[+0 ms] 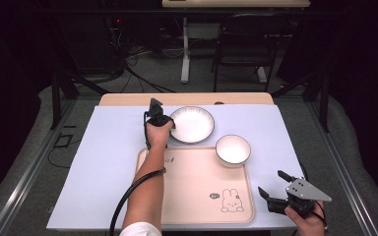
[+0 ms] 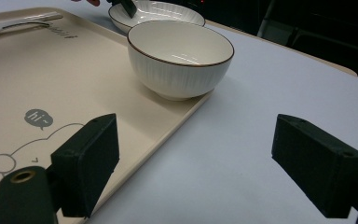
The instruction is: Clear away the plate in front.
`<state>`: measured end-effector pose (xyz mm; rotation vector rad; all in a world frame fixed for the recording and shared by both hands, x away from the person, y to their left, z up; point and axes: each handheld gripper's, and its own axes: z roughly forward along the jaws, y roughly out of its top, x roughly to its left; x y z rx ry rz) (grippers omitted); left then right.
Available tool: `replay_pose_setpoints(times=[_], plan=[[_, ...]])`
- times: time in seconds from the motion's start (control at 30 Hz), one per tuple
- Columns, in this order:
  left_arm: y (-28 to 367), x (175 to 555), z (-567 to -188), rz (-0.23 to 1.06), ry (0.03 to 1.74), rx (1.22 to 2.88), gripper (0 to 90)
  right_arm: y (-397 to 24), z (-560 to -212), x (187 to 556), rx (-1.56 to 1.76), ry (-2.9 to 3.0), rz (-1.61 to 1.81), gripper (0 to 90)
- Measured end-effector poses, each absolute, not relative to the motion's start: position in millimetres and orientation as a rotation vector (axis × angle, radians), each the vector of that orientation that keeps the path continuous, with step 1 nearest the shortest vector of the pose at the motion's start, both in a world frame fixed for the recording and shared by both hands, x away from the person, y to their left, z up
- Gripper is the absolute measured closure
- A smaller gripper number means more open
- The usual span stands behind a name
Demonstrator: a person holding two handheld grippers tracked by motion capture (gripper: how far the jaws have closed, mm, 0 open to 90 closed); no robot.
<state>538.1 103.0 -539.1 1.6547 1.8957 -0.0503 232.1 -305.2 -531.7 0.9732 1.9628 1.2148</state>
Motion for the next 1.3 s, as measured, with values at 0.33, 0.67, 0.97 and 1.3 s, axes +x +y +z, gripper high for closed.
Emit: replay_pose_setpoints(times=[0.33,0.67,0.97,1.3], plan=[[102.9,534.2,-522.2,-0.043,1.880,1.643,80.7,-305.1,-531.7,232.5,0.971,1.964,1.215,14.4],[91.1,532.1,-495.8,-0.001,1.868,1.668,84.5,-305.1,-531.6,232.2,0.976,1.962,1.218,14.4],[82.5,535.0,-478.7,0.033,1.870,1.711,83.6,-306.4,-531.6,232.4,0.977,1.958,1.218,14.4],[100.4,531.9,-453.2,0.084,1.880,1.729,82.5,-306.9,-531.4,232.1,0.975,1.957,1.217,14.4]])
